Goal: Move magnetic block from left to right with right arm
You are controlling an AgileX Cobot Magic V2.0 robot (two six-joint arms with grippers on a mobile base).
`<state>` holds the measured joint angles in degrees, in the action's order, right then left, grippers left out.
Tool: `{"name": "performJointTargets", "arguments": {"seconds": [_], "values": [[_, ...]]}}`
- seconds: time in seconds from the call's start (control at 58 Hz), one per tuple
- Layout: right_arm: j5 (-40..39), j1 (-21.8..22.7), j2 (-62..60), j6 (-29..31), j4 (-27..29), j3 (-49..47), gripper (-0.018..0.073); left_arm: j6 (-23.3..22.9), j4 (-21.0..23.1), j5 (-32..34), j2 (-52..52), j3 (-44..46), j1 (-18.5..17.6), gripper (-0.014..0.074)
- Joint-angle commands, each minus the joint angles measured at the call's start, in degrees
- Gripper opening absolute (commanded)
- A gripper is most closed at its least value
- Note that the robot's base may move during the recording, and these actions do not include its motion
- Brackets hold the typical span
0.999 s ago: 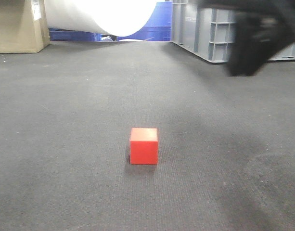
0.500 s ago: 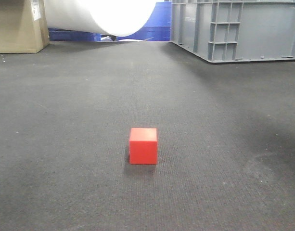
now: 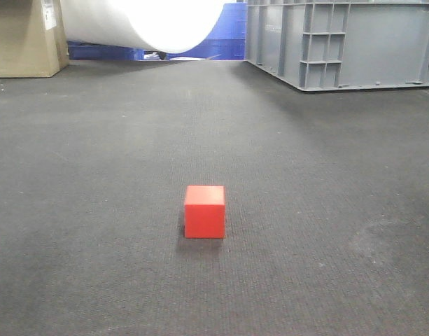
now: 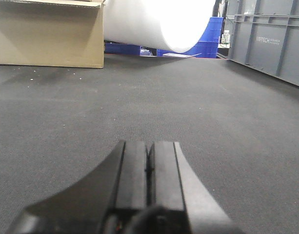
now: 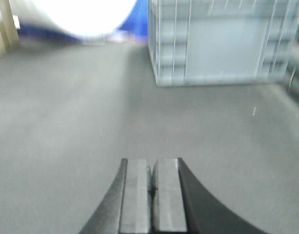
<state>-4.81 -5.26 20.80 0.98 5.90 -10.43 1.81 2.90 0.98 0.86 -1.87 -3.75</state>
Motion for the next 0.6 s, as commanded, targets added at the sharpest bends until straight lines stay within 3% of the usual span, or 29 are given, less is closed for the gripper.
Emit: {"name": "performJointTargets", "arguments": {"seconds": [0.0, 0.414, 0.586], "values": [[-4.9, 0.3, -3.0, 0.5, 0.2, -1.4, 0.0055, -0.5, 0.4, 4.8, 0.4, -0.5, -0.3, -0.0117], [-5.1, 0.3, -4.3, 0.5, 0.2, -0.9, 0.0055, -0.5, 0.4, 4.8, 0.4, -0.5, -0.3, -0.0117], [-5.3, 2.4, -8.1, 0.5, 0.0, 3.3, 0.0055, -0.5, 0.4, 4.8, 0.4, -0.5, -0.3, -0.0117]]}}
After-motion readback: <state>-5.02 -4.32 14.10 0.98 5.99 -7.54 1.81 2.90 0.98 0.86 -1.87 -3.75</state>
